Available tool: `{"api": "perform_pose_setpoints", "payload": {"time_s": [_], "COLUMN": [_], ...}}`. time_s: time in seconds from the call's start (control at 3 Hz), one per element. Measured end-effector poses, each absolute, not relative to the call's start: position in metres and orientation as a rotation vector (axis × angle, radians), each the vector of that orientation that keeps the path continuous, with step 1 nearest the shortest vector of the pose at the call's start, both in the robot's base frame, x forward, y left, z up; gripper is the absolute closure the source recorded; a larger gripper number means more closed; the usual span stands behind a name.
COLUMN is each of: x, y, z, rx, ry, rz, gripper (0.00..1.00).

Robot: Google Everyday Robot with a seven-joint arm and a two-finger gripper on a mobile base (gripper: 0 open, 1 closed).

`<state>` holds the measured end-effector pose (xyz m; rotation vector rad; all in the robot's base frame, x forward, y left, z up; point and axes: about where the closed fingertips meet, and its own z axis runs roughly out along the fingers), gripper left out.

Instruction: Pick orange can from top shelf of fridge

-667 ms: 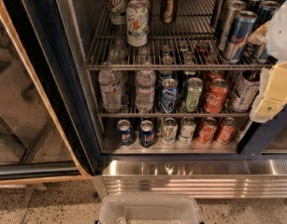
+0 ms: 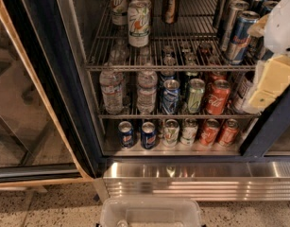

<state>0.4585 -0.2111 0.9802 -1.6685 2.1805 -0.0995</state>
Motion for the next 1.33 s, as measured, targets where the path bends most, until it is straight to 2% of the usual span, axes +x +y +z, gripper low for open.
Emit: {"api": "perform_pose_setpoints", "payload": {"time_s": [0.33, 1.33], "x": [0.494, 0.503], "y": [-0.196, -0.171], "z": [0.993, 0.996], "rx": [-1.588, -1.489], "ry": [2.063, 1.927], "rz": [-0.114, -0.057], "gripper": [0.0, 0.0]}}
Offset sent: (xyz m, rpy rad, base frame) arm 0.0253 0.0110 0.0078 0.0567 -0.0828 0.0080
